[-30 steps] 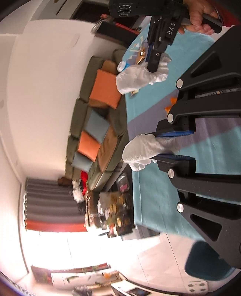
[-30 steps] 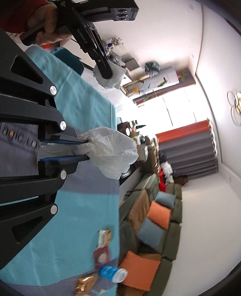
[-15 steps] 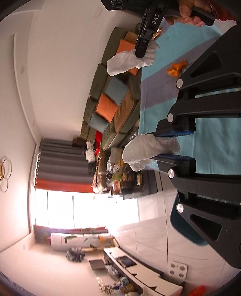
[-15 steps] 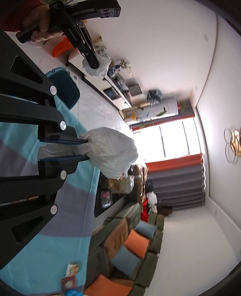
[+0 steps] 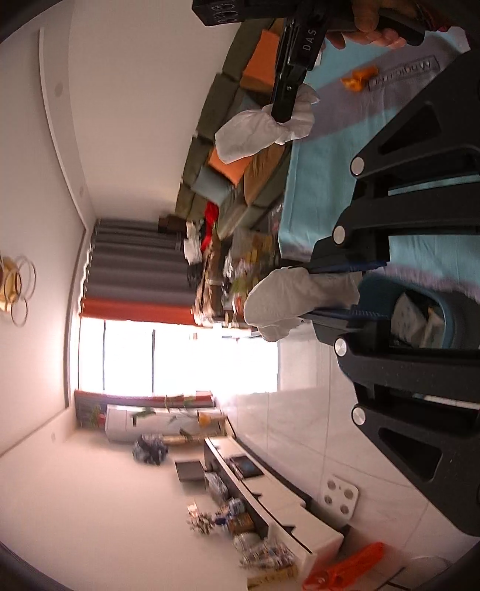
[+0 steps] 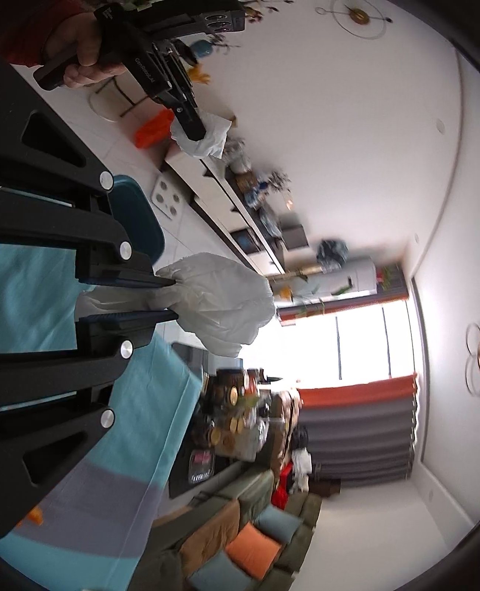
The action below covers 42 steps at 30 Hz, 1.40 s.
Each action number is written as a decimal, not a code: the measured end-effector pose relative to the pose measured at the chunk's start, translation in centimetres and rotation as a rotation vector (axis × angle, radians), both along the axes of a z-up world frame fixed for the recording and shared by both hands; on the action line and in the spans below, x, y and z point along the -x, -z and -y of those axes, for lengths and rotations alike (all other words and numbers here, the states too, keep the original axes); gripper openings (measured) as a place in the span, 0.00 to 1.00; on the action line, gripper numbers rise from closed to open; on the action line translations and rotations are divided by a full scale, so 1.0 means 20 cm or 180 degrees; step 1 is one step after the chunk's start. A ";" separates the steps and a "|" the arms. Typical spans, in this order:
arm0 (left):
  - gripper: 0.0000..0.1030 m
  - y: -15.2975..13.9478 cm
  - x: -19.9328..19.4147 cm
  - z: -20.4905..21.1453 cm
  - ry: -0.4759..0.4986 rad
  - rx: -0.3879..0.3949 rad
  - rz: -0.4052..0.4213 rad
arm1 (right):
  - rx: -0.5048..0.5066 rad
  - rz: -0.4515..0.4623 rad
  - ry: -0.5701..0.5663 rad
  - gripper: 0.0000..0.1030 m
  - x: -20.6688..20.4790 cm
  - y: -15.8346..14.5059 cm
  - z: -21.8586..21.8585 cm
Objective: Collect trash
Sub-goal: 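Carry both white tissues over the teal bin with both tools, then open both tools to drop the tissues into the bin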
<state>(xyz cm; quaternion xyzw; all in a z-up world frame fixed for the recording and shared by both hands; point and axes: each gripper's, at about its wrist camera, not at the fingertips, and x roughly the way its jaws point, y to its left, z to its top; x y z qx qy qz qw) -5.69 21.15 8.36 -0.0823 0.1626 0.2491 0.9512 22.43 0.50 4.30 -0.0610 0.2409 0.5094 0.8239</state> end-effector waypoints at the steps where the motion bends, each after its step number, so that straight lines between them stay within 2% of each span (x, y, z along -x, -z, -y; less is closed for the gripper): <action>1: 0.16 0.01 0.03 -0.03 -0.0035 0.0020 -0.0013 | 0.0030 -0.0006 -0.0048 0.10 0.01 0.01 -0.05; 9: 0.16 0.16 0.11 -0.27 -0.0248 0.0202 -0.0187 | 0.0366 -0.0049 -0.0407 0.10 0.05 0.12 -0.41; 13: 0.16 0.29 -0.03 -0.35 -0.0285 0.0382 -0.0326 | 0.0568 -0.0052 -0.0552 0.10 0.09 0.19 -0.58; 18: 0.16 0.48 -0.15 -0.45 -0.0346 0.0551 -0.0493 | 0.0779 -0.0110 -0.0676 0.10 0.14 0.28 -0.70; 34: 0.16 1.02 -0.45 -0.65 -0.0240 0.1058 -0.0862 | 0.1559 -0.0425 -0.0827 0.10 0.13 0.62 -1.05; 42: 0.16 1.17 -0.55 -0.71 -0.0218 0.1133 -0.1001 | 0.1813 -0.0561 -0.0812 0.11 0.10 0.74 -1.15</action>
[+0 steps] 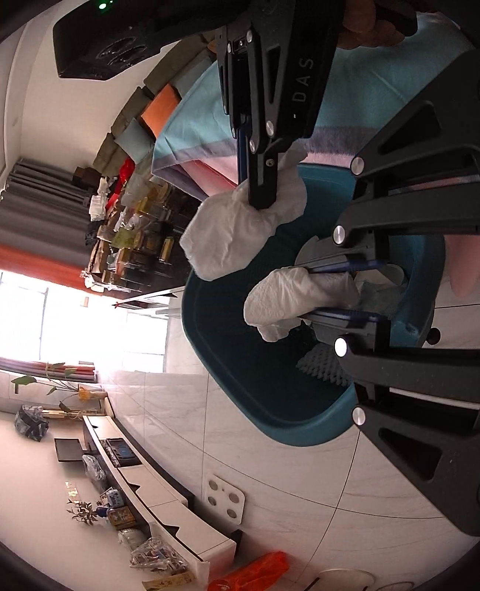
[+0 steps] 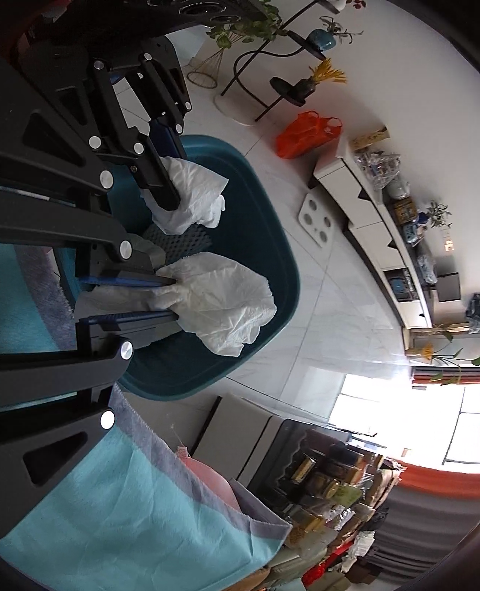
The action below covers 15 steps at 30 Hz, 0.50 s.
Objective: Collect trash
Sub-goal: 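Open both tools to drop the tissues into the bin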
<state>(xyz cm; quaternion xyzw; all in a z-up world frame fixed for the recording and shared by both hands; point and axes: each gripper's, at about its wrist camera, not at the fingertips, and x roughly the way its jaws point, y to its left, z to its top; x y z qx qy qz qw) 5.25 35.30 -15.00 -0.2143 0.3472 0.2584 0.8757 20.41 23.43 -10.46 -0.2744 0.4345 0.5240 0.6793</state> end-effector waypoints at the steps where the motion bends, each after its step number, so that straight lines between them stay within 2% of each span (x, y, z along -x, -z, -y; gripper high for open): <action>1: 0.16 0.01 -0.02 -0.01 -0.0005 0.0007 -0.0017 | 0.0027 -0.0007 -0.0004 0.11 0.00 0.01 -0.01; 9: 0.20 0.05 -0.11 -0.01 0.0015 -0.0007 -0.0124 | 0.0054 -0.0069 0.0021 0.18 -0.03 0.02 -0.04; 11: 0.26 0.05 -0.12 0.00 0.0009 -0.0013 -0.0146 | 0.0037 -0.0088 0.0016 0.19 -0.03 0.01 -0.05; 13: 0.30 0.06 -0.14 0.00 0.0001 -0.0012 -0.0164 | 0.0007 -0.0062 0.0034 0.33 -0.04 -0.01 -0.05; 15: 0.36 0.06 -0.15 -0.01 -0.0015 -0.0043 -0.0171 | -0.0035 -0.0081 0.0077 0.34 -0.05 -0.02 -0.04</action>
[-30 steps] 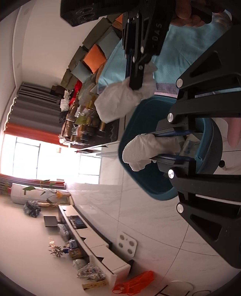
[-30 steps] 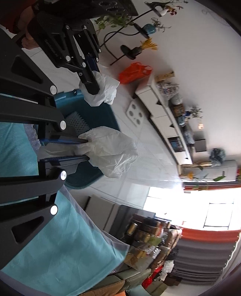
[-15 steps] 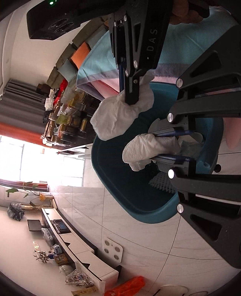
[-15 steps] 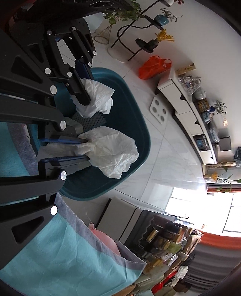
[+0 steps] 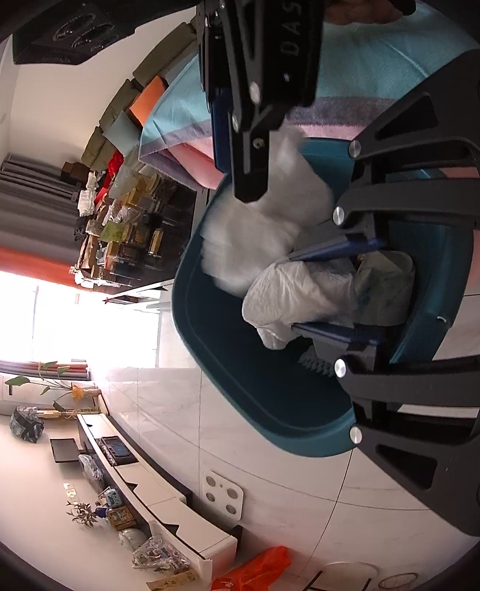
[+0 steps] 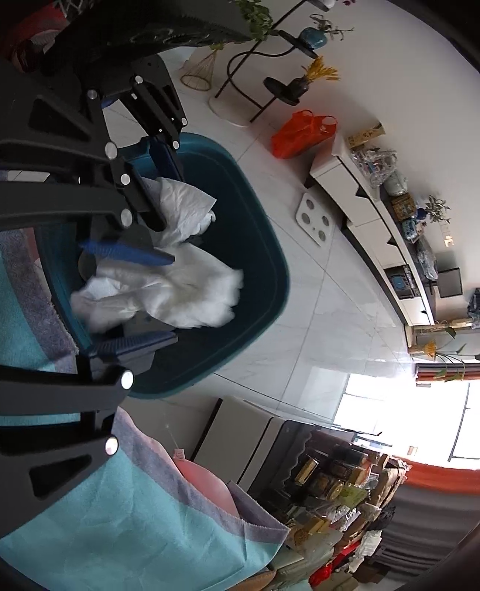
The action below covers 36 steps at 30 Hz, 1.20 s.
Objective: Collect trash
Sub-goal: 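Open both tools to drop the tissues into the bin, then move both tools back over the orange peel pieces on the table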
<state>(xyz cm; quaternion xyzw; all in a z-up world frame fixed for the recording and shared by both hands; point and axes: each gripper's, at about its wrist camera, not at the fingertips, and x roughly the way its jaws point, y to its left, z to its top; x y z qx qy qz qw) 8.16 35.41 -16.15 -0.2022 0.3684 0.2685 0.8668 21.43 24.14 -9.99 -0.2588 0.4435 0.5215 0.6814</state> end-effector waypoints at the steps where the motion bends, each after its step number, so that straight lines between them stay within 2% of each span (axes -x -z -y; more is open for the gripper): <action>1: 0.43 0.00 0.00 0.00 -0.0008 -0.0013 0.0000 | -0.0013 -0.0012 0.0008 0.35 -0.01 0.00 0.00; 2: 0.48 -0.01 -0.01 -0.01 -0.0016 -0.0034 -0.0001 | -0.0040 -0.0033 0.0011 0.36 -0.02 -0.01 0.00; 4: 0.50 -0.01 0.00 -0.01 -0.0026 -0.0092 -0.0004 | -0.0090 -0.0035 0.0046 0.39 -0.02 -0.03 0.01; 5: 0.61 -0.02 0.00 -0.01 -0.0035 -0.0097 0.0005 | -0.0107 -0.0049 0.0047 0.39 -0.03 -0.04 0.02; 7: 0.76 -0.04 0.01 0.00 -0.0064 -0.0129 0.0056 | -0.0159 -0.0079 0.0074 0.44 -0.04 -0.05 0.03; 9: 0.75 -0.06 0.01 0.00 -0.0114 -0.0210 0.0062 | -0.0224 -0.0067 0.0103 0.44 -0.04 -0.08 0.05; 12: 0.78 -0.09 0.04 -0.01 -0.0172 -0.0202 0.0120 | -0.0303 0.0005 0.0141 0.44 -0.05 -0.12 0.09; 16: 0.88 -0.17 0.11 0.01 -0.0230 -0.0276 0.0217 | -0.0444 0.0046 0.0184 0.55 -0.06 -0.19 0.18; 18: 0.92 -0.22 0.14 0.02 -0.0267 -0.0332 0.0275 | -0.0523 0.0086 0.0225 0.57 -0.06 -0.23 0.23; 23: 0.95 -0.34 0.20 0.07 -0.0326 -0.0417 0.0386 | -0.0682 0.0166 0.0299 0.72 -0.07 -0.28 0.34; 25: 0.95 -0.40 0.23 0.11 -0.0337 -0.0490 0.0423 | -0.0775 0.0202 0.0340 0.81 -0.07 -0.30 0.40; 27: 0.95 -0.45 0.25 0.15 -0.0324 -0.0527 0.0473 | -0.0841 0.0257 0.0385 0.84 -0.07 -0.32 0.46; 30: 0.95 -0.54 0.27 0.22 -0.0277 -0.0607 0.0557 | -0.0971 0.0392 0.0463 0.94 -0.06 -0.37 0.57; 36: 0.95 -0.76 0.29 0.38 -0.0152 -0.0790 0.0796 | -0.1155 0.0592 0.0623 0.93 -0.04 -0.44 0.80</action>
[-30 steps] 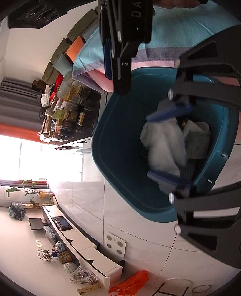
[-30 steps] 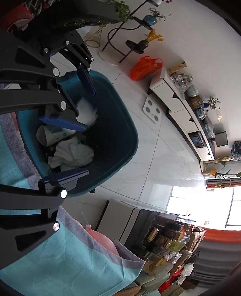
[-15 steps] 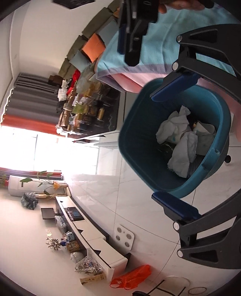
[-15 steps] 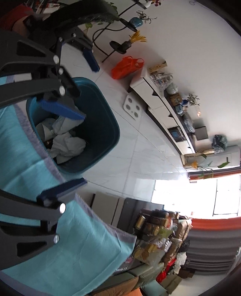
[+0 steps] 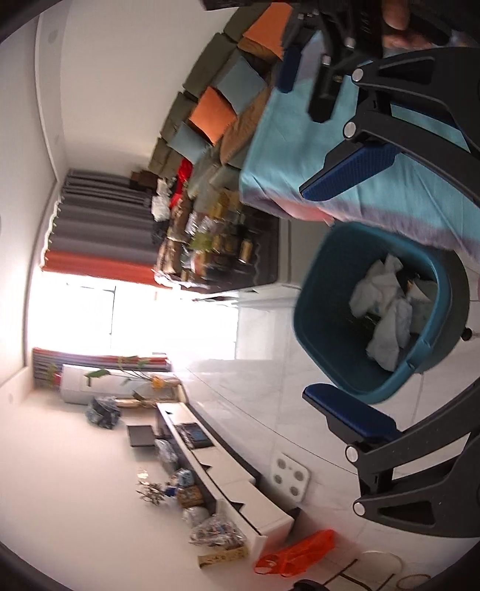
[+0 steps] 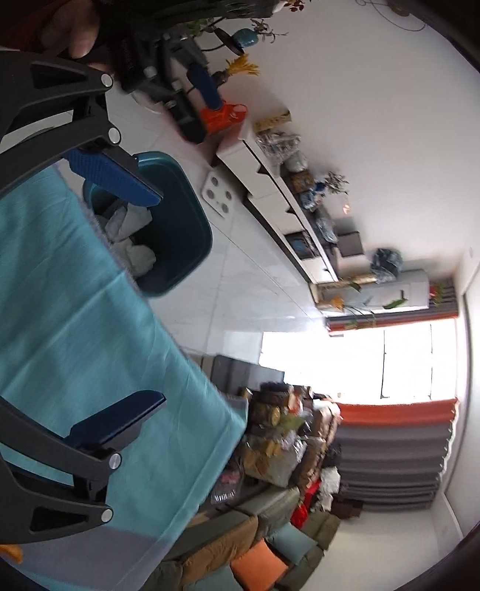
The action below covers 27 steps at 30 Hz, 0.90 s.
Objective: Collect trash
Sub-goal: 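Move both tools back over the orange peel pieces on the table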
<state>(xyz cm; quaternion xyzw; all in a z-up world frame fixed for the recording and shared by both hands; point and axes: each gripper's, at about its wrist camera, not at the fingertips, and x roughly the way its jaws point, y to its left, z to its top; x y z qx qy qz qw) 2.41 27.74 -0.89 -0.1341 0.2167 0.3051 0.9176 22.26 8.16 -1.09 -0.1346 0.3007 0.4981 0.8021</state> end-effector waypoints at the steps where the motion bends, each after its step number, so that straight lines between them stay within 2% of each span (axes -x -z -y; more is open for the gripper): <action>1: 0.95 -0.03 0.00 0.02 0.0030 -0.0017 0.0029 | -0.0026 0.0023 0.0020 0.93 0.00 -0.01 0.04; 6: 0.95 -0.17 -0.02 0.22 0.0248 -0.0148 0.0183 | -0.0237 0.0223 0.0289 0.93 0.04 -0.08 0.34; 12: 0.95 -0.25 -0.10 0.52 0.0662 -0.0249 0.0292 | -0.0418 0.0265 0.0674 0.93 0.05 -0.10 0.68; 22: 0.95 -0.22 -0.20 1.02 0.1391 -0.0363 0.0402 | -0.0444 0.0424 0.1445 0.93 0.13 -0.04 1.18; 24: 0.95 -0.21 -0.21 1.08 0.1513 -0.0291 0.0423 | -0.0447 0.0414 0.1537 0.93 0.13 -0.02 1.22; 27: 0.95 -0.20 -0.22 1.17 0.1626 -0.0312 0.0425 | -0.0437 0.0396 0.1681 0.93 0.15 0.02 1.30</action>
